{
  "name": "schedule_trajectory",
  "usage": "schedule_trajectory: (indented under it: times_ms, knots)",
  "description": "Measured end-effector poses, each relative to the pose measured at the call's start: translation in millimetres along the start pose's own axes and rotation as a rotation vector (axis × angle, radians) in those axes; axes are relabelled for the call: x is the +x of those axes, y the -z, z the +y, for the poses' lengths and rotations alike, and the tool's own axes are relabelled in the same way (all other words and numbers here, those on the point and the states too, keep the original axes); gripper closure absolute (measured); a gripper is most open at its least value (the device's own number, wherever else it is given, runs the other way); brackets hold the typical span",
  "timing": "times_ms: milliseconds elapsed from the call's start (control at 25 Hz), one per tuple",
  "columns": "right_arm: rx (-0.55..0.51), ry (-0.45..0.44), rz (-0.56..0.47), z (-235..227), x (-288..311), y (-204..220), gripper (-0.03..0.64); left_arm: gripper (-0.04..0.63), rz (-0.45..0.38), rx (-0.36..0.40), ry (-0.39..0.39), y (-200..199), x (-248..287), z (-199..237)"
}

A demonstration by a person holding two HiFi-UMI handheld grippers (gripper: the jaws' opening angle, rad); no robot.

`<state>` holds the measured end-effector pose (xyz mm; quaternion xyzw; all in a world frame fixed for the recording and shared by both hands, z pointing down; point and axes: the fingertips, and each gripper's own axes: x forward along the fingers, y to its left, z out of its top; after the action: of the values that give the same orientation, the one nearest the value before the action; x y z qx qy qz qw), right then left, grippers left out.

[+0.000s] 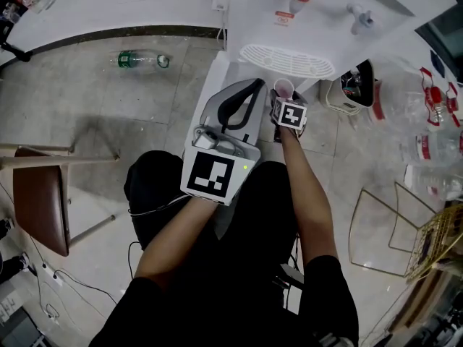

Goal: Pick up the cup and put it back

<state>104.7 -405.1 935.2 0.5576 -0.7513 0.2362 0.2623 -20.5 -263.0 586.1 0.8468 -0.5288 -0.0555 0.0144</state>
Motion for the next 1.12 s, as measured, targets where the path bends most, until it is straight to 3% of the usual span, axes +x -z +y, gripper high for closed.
schedule_trajectory:
  times_ms: [480, 720, 1120]
  knots:
    - [-0.089, -0.111, -0.012, 12, -87, -13, 0.316, 0.588, 0.007, 0.048, -0.001, 5, 13, -7]
    - [-0.135, -0.137, -0.021, 10, -114, -10, 0.316, 0.588, 0.011, 0.020, -0.015, 8, 16, -3]
    - [-0.145, -0.212, -0.015, 13, -168, -26, 0.316, 0.588, 0.006, 0.039, -0.022, 8, 18, -2]
